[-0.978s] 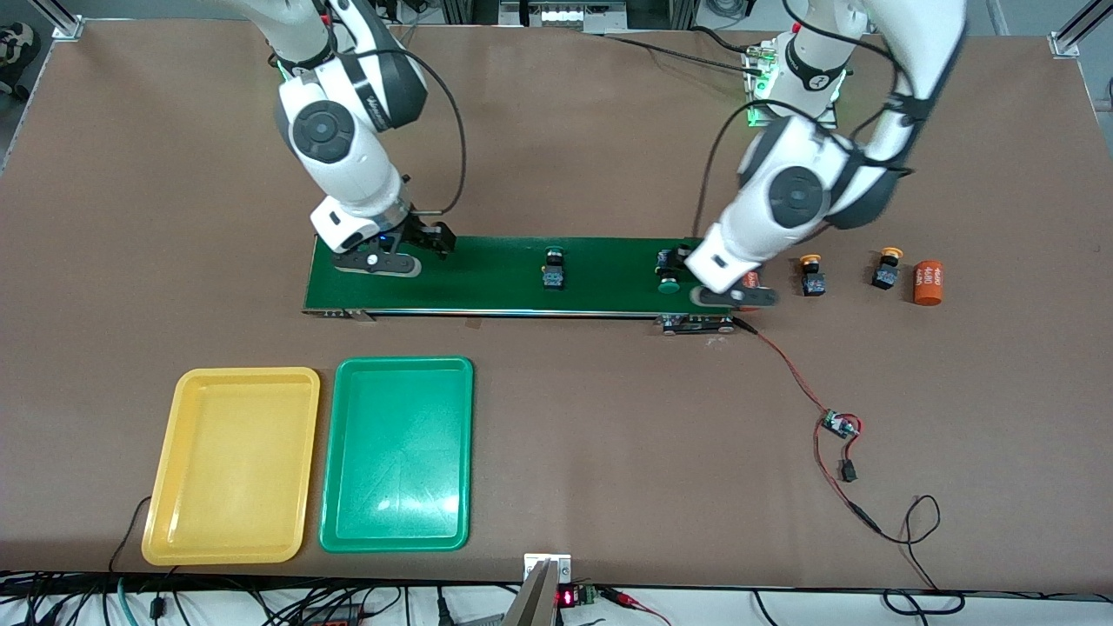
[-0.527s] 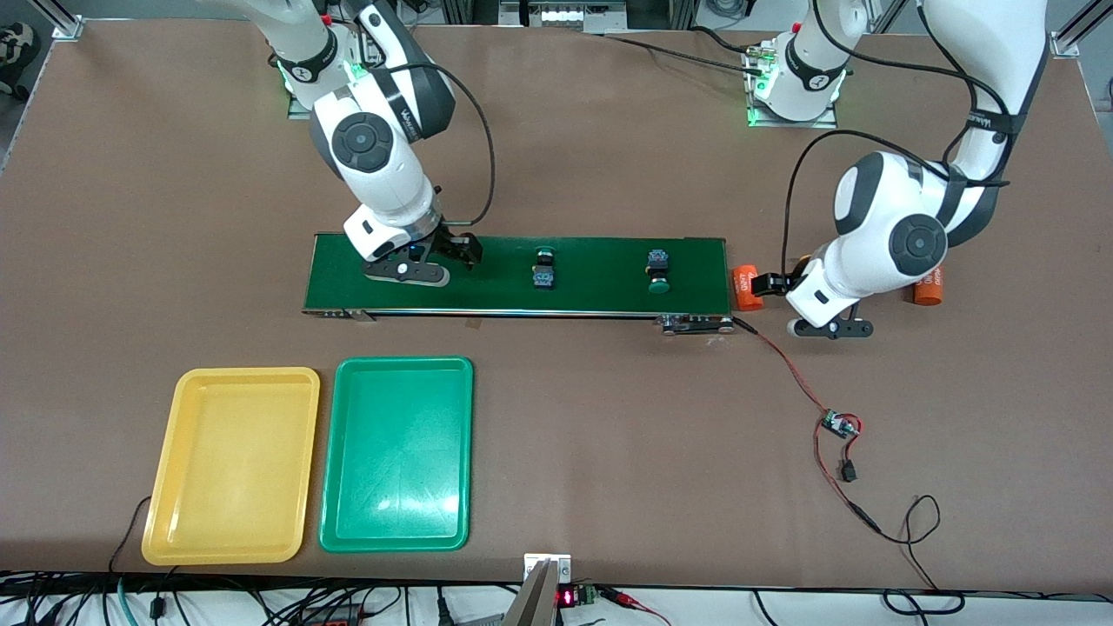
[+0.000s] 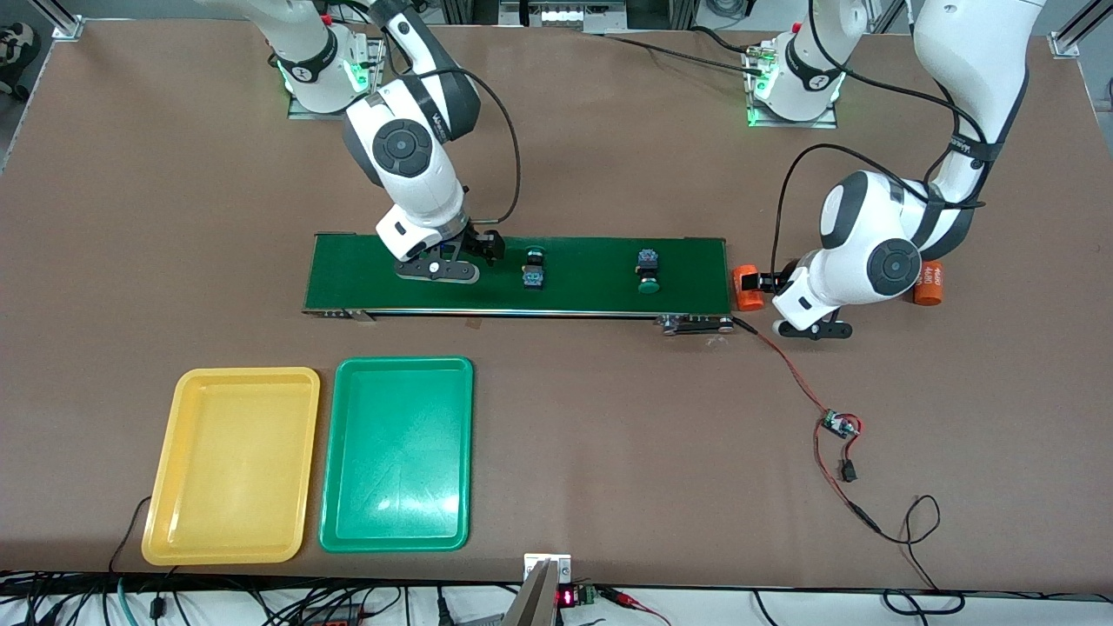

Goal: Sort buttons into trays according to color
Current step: 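Grasp the green button on the belt with the right gripper while the left gripper reaches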

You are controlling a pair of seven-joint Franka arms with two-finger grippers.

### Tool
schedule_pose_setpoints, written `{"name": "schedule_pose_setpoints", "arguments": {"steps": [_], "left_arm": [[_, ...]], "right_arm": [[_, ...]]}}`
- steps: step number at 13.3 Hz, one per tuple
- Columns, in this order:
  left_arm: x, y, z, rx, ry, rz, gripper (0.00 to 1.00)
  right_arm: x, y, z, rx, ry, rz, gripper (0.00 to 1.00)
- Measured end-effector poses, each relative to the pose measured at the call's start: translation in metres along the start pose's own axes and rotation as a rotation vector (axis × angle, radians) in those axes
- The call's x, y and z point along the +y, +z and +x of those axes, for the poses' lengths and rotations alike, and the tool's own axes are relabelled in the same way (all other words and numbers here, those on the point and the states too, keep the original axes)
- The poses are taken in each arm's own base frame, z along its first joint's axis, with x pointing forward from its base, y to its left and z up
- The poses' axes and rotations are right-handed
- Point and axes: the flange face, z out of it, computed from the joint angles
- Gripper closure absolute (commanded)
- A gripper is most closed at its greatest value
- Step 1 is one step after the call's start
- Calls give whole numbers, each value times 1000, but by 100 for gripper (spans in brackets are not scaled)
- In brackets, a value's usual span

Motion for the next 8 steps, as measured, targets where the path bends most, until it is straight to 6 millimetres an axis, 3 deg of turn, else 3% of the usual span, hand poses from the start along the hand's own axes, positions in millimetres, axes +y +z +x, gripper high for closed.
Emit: {"name": "schedule_pose_setpoints", "arguments": {"steps": [4, 8], "left_arm": [[-1, 19, 4, -13, -3, -8, 0], [-2, 40, 9, -23, -6, -19, 0]], "right_arm": [[-14, 3, -1, 3, 23, 3, 0], [-32, 19, -9, -8, 0, -8, 0]]}}
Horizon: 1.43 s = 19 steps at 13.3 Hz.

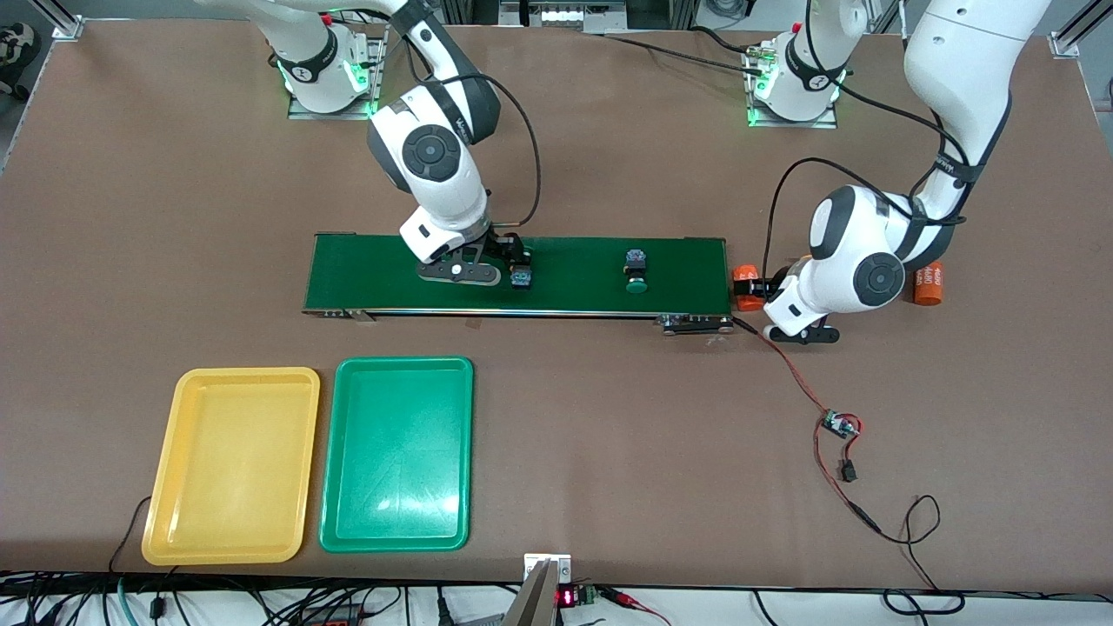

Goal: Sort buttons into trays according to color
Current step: 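Grasp the green button on the belt with the right gripper while the left gripper reaches, then drop the button into the green tray while the left gripper places an orange cylinder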

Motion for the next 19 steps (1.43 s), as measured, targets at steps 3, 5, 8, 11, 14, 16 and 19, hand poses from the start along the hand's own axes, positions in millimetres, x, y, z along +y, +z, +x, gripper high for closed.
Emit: {"name": "schedule_pose_setpoints", "arguments": {"steps": [3, 5, 8, 11, 14, 16, 19], "left_arm": [[-1, 10, -1, -16, -1, -1, 3], [-1, 16, -1, -21, -2, -3, 19], [-3, 24, -4, -39, 3, 0, 45], [-9, 28, -7, -50, 19, -2, 85], [-14, 16, -5, -32, 28, -4, 87], [-5, -23, 0, 27, 85, 1, 85], [17, -71, -5, 83, 404, 38, 93]], "right_arm": [[-3, 6, -2, -5, -6, -6, 0], [-6, 6, -5, -5, -13, -5, 0], [-13, 10, -10, -1, -26, -2, 0], [-18, 31, -12, 5, -33, 1, 0], [-16, 56, -10, 4, -29, -5, 48], [-13, 59, -6, 6, -44, -8, 82], [-8, 53, 4, 16, -58, -5, 88]]}}
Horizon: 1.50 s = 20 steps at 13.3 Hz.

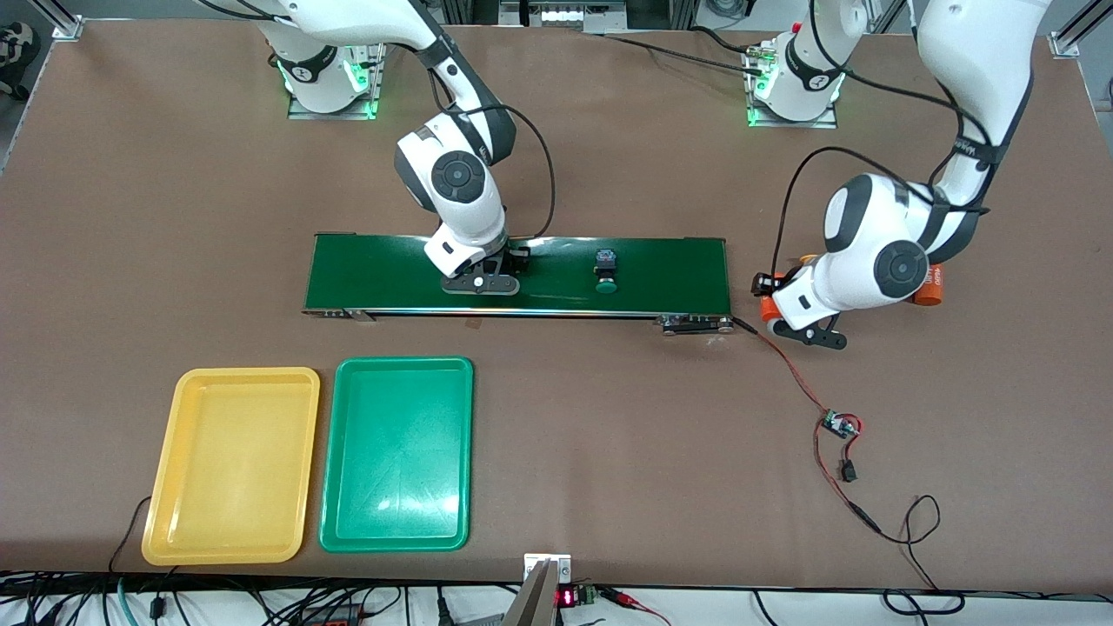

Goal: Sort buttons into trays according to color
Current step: 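Drop the button into the green tray while the left gripper places an orange cylinder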

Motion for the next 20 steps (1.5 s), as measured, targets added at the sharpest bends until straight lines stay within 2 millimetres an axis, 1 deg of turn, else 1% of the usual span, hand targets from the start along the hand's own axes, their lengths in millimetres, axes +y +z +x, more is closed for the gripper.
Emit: {"name": "schedule_pose_setpoints", "arguments": {"steps": [1, 2, 3, 4, 6, 7, 8, 9, 10, 11, 13, 14, 16, 17, 18, 19, 20], "left_arm": [[15, -3, 3, 4, 104, 8, 95], [37, -3, 6, 2, 181, 13, 96], [63, 0, 9, -2, 245, 17, 100], [90, 2, 10, -6, 310, 20, 100], [142, 5, 11, -5, 480, 39, 100], [162, 6, 11, 1, 577, 60, 100], [173, 7, 11, 4, 677, 79, 100], [179, 8, 11, -1, 779, 104, 100], [180, 8, 12, -12, 879, 141, 100], [178, 7, 12, -27, 965, 184, 100], [180, 10, 13, -66, 1093, 265, 99], [185, 13, 12, -89, 1145, 312, 97], [194, 20, 11, -109, 1185, 338, 91], [196, 24, 10, -117, 1194, 338, 82], [197, 28, 9, -123, 1196, 335, 66], [198, 31, 8, -127, 1194, 332, 37], [198, 34, 7, -128, 1187, 330, 0]], "right_arm": [[1, -5, 4, 6, 3, 5, 98], [1, -10, 9, 9, 7, 8, 100], [1, -18, 14, 5, 13, 5, 100], [1, -27, 20, -4, 18, -2, 100], [1, -52, 36, -9, 31, -4, 100], [5, -64, 48, 4, 32, 5, 100], [12, -75, 61, 20, 21, 17, 100], [23, -85, 77, 38, 6, 27, 100], [38, -92, 94, 52, -7, 33, 100], [55, -95, 111, 63, -19, 36, 100], [89, -92, 145, 78, -29, 36, 100], [108, -91, 165, 91, -36, 37, 100], [138, -89, 195, 115, -59, 37, 100], [158, -88, 213, 131, -76, 35, 100], [179, -86, 230, 146, -93, 32, 99], [200, -83, 244, 161, -107, 29, 99], [218, -75, 256, 184, -116, 28, 99]]}}
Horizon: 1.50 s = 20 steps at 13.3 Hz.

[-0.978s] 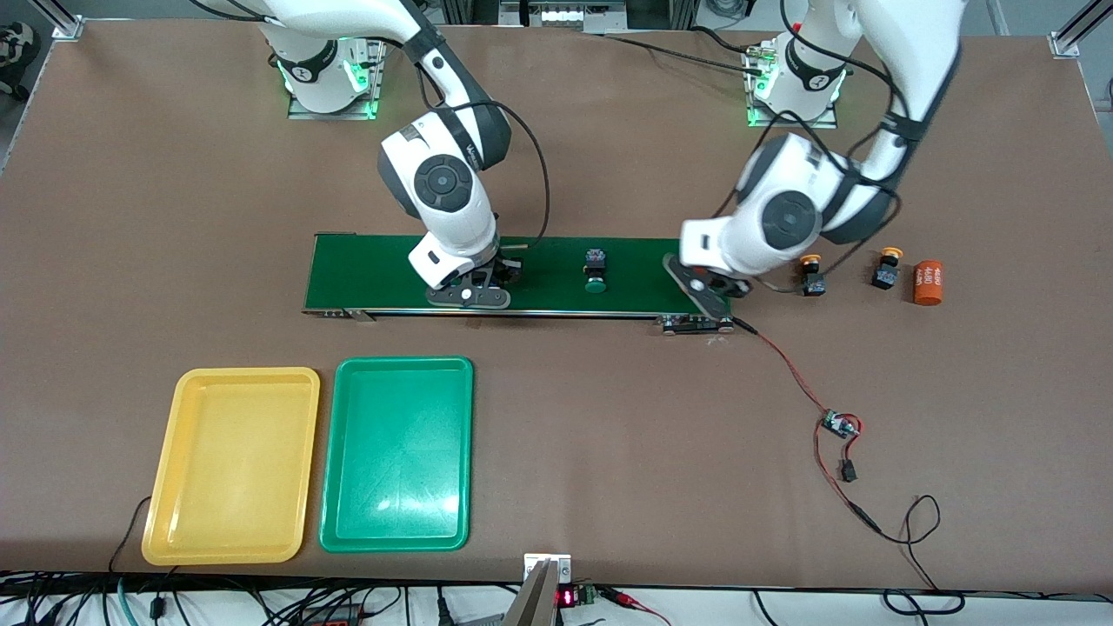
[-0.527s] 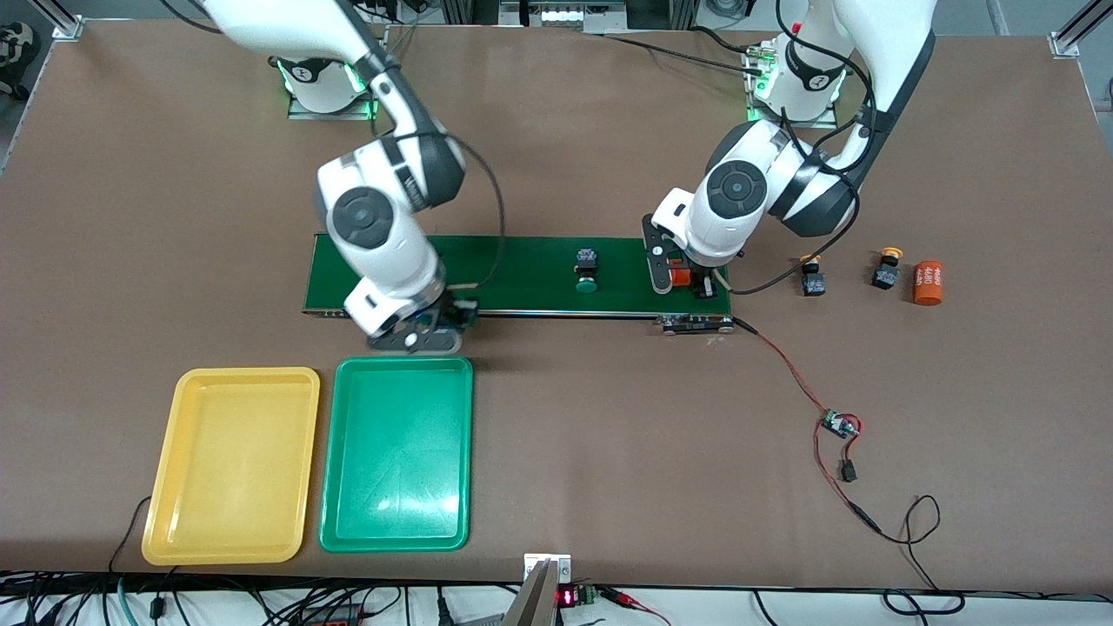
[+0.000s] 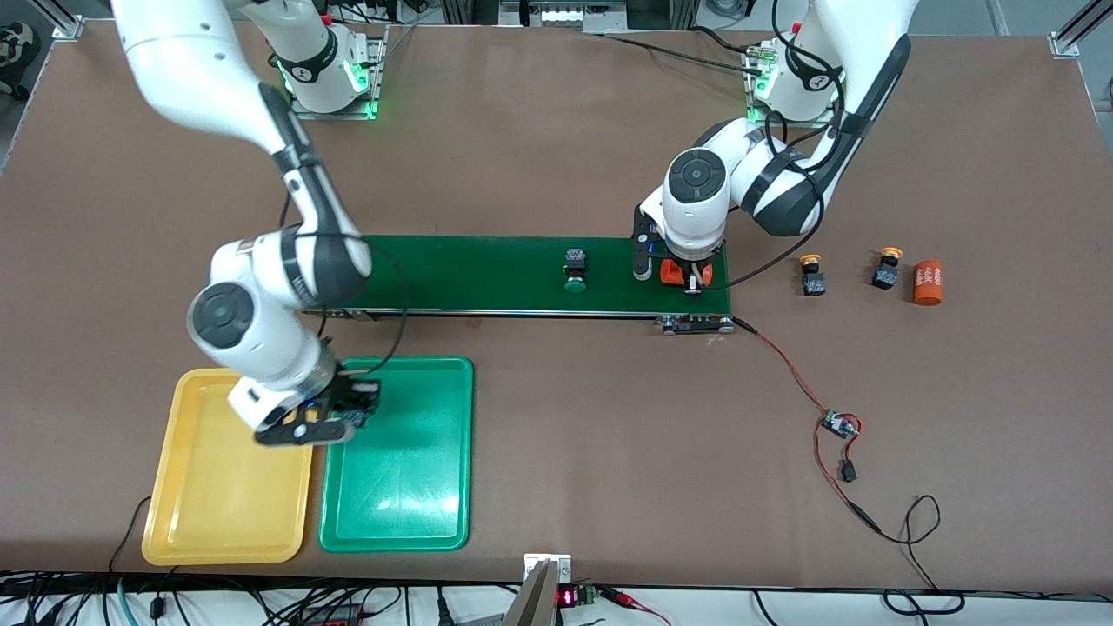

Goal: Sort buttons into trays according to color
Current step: 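Drop the button into the green tray while the left gripper places an orange cylinder, then return the right gripper to the belt while the left gripper grasps an orange cylinder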

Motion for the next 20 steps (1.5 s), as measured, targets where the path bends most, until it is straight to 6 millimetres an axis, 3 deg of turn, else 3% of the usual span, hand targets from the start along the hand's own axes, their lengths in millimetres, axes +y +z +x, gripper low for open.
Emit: {"name": "schedule_pose_setpoints", "arguments": {"steps": [2, 4, 5, 6, 7, 9, 11, 14, 17, 18, 20], "left_arm": [[5, 4, 3, -3, -25, -6, 0], [5, -1, 5, 4, -42, 9, 0], [0, -12, 1, 13, -63, 33, 0], [-12, -30, -12, 23, -100, 68, 0], [-27, -49, -33, 33, -145, 104, 0], [-53, -74, -88, 37, -248, 150, 0], [-76, -68, -162, 24, -380, 140, 0], [-94, -37, -269, 21, -630, 78, 0], [-92, -11, -339, 31, -944, 2, 0], [-88, 2, -362, 31, -1062, -40, 0], [-77, 40, -413, 15, -1222, -117, 0]], "right_arm": [[14, 25, 6, 44, -6, 0, 98], [7, 54, 2, 63, -16, 5, 95], [3, 64, 0, 59, -21, 6, 86], [1, 70, -2, 54, -24, 6, 69], [0, 73, -3, 51, -25, 5, 39], [1, 77, -4, 46, -25, 5, 3], [2, 78, -4, 45, -23, 4, 0], [11, 78, -2, 46, -13, 0, 0], [27, 70, 1, 12, 7, -10, 0], [35, 58, 2, -27, 16, -19, 0], [51, 15, 3, -109, 36, -43, 0]]}}
